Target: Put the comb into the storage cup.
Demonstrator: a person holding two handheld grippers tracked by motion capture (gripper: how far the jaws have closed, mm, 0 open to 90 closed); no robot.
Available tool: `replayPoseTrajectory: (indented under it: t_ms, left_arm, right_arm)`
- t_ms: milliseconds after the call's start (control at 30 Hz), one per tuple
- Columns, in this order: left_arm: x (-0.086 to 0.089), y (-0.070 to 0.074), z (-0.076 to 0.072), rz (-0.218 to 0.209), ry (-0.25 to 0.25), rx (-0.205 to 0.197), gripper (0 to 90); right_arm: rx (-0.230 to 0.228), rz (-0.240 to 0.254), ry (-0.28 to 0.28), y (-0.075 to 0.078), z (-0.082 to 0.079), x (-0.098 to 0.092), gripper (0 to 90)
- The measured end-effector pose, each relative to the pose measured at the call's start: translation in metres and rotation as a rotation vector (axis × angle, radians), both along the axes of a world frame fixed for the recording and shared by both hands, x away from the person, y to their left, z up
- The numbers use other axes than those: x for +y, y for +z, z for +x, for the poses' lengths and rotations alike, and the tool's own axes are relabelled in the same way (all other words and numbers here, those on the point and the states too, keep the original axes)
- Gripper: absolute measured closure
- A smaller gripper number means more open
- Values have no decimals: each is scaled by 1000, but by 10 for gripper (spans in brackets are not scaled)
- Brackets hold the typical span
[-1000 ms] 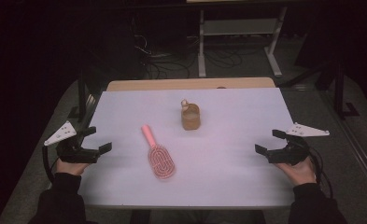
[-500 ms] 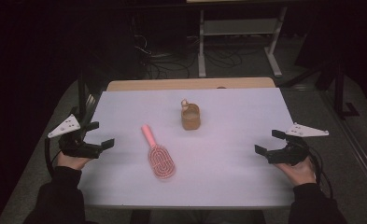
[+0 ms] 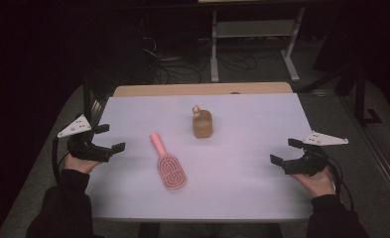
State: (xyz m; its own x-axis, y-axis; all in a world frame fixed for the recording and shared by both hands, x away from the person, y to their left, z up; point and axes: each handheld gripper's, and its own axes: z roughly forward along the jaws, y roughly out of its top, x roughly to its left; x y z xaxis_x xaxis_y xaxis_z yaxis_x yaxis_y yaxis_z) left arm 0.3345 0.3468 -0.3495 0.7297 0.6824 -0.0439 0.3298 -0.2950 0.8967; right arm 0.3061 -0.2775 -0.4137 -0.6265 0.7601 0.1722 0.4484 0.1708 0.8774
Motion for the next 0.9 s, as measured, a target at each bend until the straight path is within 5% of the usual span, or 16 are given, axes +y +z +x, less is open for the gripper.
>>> replayPoseTrajectory:
  t_ms: [900]
  left_arm:
    - [-46, 0, 39, 75, -99, 54, 1]
  right_arm:
    - [-10, -23, 4, 0, -2, 1, 0]
